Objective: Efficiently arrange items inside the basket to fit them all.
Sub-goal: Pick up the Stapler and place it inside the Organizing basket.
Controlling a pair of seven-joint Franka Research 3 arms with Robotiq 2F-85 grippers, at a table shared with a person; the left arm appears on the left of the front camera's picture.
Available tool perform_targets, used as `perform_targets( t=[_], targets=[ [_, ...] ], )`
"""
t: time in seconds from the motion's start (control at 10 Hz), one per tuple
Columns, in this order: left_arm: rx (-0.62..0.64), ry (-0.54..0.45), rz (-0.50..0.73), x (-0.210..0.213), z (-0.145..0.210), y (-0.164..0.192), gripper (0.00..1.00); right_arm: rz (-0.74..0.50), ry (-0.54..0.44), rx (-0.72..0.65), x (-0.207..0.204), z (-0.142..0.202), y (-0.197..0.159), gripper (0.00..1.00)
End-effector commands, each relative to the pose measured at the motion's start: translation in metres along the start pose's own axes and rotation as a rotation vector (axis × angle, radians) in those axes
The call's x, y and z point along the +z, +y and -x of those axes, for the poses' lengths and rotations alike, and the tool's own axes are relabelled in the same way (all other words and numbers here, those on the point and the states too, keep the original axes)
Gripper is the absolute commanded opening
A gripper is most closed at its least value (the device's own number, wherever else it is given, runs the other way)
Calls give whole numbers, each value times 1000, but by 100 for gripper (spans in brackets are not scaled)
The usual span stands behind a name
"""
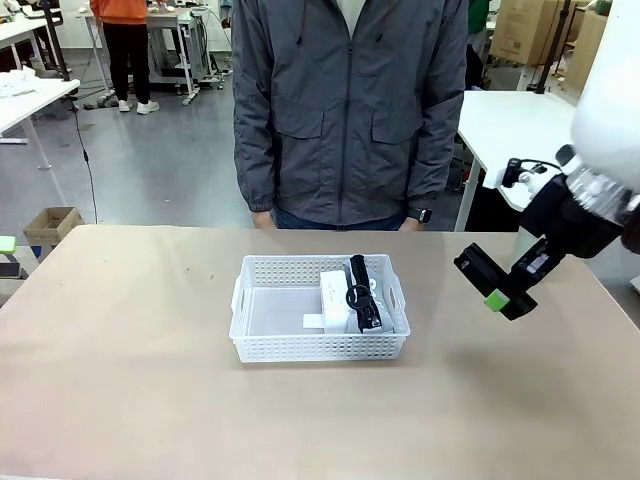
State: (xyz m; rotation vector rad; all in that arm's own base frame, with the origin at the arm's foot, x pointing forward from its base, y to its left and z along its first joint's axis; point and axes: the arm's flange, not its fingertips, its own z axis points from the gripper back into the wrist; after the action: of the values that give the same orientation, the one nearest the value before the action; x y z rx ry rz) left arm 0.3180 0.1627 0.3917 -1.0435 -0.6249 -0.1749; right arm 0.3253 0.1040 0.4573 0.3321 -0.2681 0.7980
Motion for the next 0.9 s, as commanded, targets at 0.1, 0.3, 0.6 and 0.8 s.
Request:
perform_targets(
  t=[0.1,0.3,0.6,0.8],
  targets=[
    [13,3,10,2,0,-3,100,0,0,0,0,0,0,39],
    [13,3,10,2,0,-3,100,0,0,0,0,0,0,39],
    [13,3,10,2,0,-3,100,-71,-90,77,-14,11,-1,42],
    [13,3,10,2,0,-3,100,-11,-118,100,-4,-11,15,42]
  ],
)
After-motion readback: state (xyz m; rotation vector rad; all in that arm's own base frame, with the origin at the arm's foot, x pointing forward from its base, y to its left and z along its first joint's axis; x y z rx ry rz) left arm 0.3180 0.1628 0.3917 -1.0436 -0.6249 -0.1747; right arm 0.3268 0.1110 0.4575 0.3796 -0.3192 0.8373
